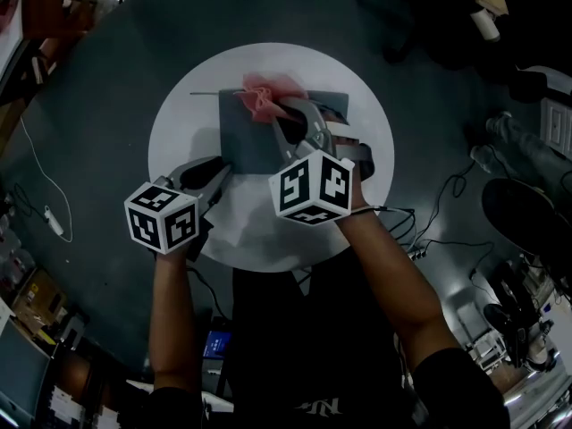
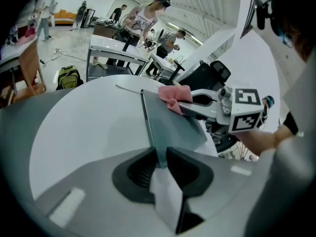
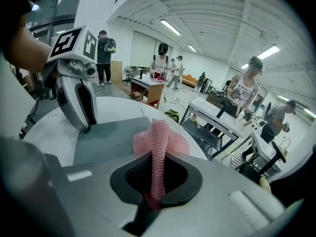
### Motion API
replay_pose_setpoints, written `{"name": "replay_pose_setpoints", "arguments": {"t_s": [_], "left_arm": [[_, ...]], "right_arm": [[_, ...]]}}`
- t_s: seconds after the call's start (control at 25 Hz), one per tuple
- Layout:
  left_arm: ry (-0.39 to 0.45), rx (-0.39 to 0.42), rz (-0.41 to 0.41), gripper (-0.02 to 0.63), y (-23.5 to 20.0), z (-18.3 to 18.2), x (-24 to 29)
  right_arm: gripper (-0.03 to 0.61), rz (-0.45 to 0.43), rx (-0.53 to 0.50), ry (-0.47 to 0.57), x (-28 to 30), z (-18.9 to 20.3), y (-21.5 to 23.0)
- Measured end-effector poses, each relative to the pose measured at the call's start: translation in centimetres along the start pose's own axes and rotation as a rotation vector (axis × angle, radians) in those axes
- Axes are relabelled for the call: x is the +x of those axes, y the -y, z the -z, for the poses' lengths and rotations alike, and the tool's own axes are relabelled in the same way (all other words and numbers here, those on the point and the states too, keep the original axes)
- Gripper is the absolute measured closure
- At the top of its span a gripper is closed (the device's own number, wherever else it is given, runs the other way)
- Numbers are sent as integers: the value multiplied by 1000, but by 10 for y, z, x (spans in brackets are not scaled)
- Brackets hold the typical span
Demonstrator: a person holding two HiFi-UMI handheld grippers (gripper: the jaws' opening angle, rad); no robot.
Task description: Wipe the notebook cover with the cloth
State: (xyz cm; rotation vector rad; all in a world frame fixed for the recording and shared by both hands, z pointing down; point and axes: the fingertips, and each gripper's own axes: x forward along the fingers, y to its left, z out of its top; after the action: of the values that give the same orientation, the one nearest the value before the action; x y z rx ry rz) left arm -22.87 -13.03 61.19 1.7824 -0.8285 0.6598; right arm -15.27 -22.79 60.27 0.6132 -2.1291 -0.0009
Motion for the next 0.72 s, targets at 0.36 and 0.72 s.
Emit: {"name": "replay_pose_setpoints", "arguments": {"t_s": [0.36, 0.72], "left_arm": [[4, 0, -11, 540, 2, -1, 2], [6, 2, -8, 541, 1, 0, 1]], "right_arm": [[571, 59, 10, -37, -28, 47, 28], [571, 103, 21, -94, -49, 83, 45]]}}
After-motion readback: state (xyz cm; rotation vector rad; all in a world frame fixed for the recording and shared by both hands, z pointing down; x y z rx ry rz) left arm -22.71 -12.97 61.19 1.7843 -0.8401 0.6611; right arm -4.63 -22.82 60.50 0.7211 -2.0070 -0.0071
